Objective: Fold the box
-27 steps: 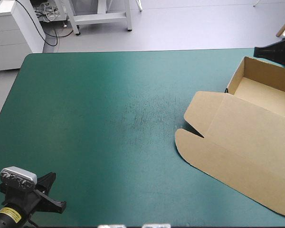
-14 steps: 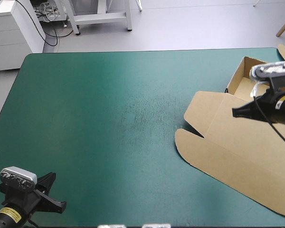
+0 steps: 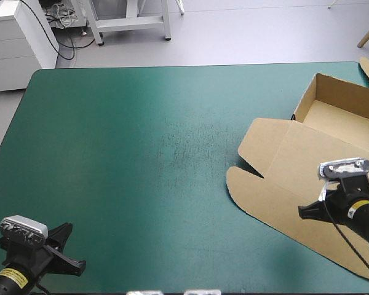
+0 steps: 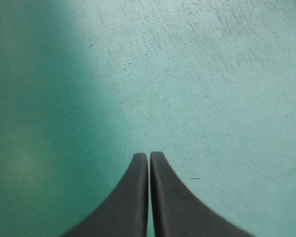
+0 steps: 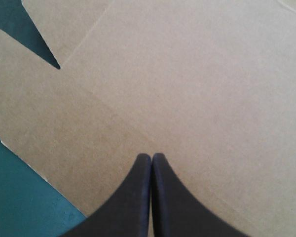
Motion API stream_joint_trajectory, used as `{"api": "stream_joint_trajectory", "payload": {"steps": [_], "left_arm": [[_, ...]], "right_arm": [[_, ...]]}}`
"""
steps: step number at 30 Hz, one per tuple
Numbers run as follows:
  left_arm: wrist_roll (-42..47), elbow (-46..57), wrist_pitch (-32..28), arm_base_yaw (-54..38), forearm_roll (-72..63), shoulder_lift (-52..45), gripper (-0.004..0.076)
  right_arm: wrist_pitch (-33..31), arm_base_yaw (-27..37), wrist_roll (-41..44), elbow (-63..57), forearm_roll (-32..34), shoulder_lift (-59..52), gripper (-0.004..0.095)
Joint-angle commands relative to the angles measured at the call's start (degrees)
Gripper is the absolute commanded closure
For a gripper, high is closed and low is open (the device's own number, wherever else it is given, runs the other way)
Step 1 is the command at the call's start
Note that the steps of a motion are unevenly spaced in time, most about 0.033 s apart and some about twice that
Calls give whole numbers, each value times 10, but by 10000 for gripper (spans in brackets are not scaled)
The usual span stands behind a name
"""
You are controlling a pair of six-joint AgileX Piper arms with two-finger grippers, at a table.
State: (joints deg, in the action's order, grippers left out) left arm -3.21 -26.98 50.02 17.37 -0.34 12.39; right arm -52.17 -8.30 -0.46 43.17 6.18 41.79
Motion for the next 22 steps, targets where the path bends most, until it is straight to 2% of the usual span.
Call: {"api": "stream_joint_trajectory", "payload": {"steps": [1, 14, 22], "left_arm": [[6, -14, -41, 0, -7, 7, 731], [8, -6, -57, 0, -26, 7, 731], [8, -4, -65, 0, -40, 7, 731]], "right_arm": [[56, 0, -1, -35, 6, -38, 924], [75, 0, 5, -138, 5, -90, 924], [84, 0, 5, -146, 1, -90, 924]]}}
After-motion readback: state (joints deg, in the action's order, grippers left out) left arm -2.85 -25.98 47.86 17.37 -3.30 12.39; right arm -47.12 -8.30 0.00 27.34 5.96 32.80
